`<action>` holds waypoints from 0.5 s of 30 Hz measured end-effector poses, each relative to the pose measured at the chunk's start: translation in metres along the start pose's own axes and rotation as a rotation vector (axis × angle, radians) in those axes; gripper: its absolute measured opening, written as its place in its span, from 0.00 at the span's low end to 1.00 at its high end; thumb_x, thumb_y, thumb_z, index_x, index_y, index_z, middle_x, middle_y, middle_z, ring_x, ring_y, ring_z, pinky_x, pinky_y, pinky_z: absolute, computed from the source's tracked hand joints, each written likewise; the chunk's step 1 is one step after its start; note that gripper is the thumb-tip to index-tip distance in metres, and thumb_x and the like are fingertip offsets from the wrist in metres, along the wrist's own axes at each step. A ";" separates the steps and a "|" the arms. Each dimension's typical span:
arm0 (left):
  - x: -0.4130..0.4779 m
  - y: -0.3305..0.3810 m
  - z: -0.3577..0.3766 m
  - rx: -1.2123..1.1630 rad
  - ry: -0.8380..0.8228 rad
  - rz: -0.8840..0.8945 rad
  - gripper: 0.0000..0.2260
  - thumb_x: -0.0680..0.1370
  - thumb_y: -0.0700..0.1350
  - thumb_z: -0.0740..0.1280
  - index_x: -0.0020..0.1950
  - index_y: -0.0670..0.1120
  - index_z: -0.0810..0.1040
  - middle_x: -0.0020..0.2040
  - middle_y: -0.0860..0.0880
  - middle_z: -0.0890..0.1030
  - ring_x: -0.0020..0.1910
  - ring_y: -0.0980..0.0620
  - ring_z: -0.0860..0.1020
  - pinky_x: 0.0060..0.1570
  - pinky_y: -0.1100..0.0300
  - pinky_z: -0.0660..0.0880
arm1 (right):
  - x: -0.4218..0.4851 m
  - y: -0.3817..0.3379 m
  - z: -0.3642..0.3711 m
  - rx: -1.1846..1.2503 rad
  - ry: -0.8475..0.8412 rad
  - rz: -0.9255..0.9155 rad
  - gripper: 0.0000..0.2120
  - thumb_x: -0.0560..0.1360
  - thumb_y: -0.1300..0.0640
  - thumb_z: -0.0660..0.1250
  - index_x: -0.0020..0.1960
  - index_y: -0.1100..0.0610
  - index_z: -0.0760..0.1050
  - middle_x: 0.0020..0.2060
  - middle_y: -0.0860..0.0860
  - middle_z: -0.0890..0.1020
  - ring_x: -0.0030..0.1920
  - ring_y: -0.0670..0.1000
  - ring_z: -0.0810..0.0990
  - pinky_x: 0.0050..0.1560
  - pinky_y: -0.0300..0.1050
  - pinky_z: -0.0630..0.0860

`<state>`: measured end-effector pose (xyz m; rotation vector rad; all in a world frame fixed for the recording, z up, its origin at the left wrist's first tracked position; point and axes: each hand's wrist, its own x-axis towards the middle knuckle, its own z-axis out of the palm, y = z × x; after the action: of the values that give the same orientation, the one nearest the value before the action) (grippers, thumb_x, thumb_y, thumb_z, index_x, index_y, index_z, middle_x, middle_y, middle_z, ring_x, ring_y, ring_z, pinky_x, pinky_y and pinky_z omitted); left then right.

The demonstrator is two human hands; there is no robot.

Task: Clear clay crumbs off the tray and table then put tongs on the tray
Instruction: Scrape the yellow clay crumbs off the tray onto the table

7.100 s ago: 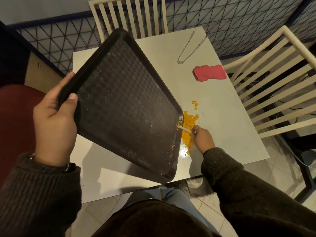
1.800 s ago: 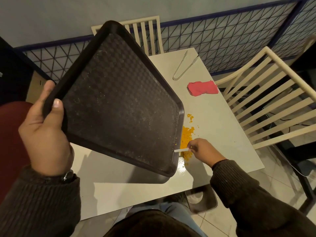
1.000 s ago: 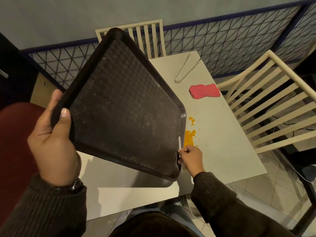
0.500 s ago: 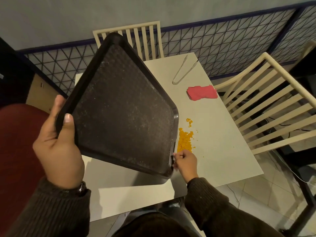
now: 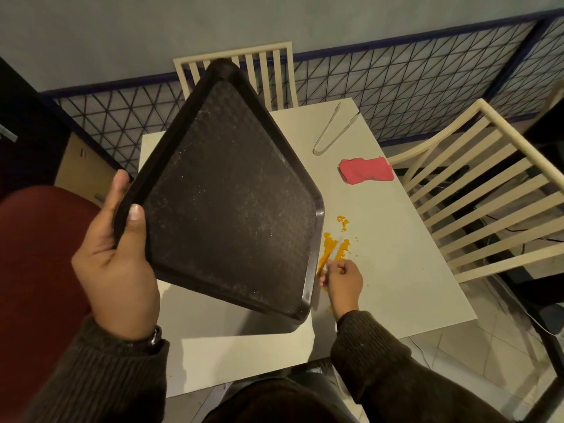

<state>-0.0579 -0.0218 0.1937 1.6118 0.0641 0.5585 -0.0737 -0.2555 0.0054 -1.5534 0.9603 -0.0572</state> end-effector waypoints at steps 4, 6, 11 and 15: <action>0.000 0.002 0.004 0.021 -0.043 0.015 0.19 0.74 0.63 0.65 0.64 0.62 0.75 0.69 0.51 0.77 0.69 0.51 0.75 0.68 0.47 0.72 | -0.015 -0.008 0.025 -0.145 -0.264 -0.035 0.13 0.77 0.65 0.58 0.34 0.58 0.71 0.33 0.58 0.79 0.26 0.49 0.74 0.30 0.41 0.74; -0.002 0.004 0.007 0.038 -0.054 0.032 0.21 0.74 0.63 0.64 0.66 0.61 0.74 0.70 0.50 0.76 0.69 0.51 0.74 0.67 0.47 0.73 | -0.016 -0.008 0.031 -0.119 -0.227 -0.021 0.12 0.78 0.64 0.58 0.36 0.57 0.70 0.31 0.55 0.78 0.26 0.49 0.74 0.29 0.38 0.73; -0.009 0.008 0.014 0.054 -0.057 0.065 0.18 0.75 0.59 0.64 0.64 0.61 0.74 0.70 0.51 0.76 0.69 0.53 0.74 0.68 0.49 0.73 | -0.013 -0.007 0.031 -0.102 -0.212 -0.026 0.09 0.78 0.63 0.60 0.38 0.58 0.70 0.32 0.56 0.77 0.27 0.50 0.73 0.28 0.39 0.72; -0.012 0.006 0.016 0.026 -0.037 0.060 0.14 0.77 0.56 0.64 0.63 0.62 0.76 0.68 0.55 0.77 0.68 0.54 0.75 0.67 0.51 0.74 | -0.009 -0.006 0.027 -0.101 -0.269 -0.001 0.10 0.78 0.63 0.61 0.37 0.58 0.69 0.32 0.57 0.77 0.26 0.50 0.73 0.28 0.42 0.74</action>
<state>-0.0633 -0.0419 0.1951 1.6529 -0.0050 0.5764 -0.0620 -0.2291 0.0079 -1.6062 0.7588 0.1986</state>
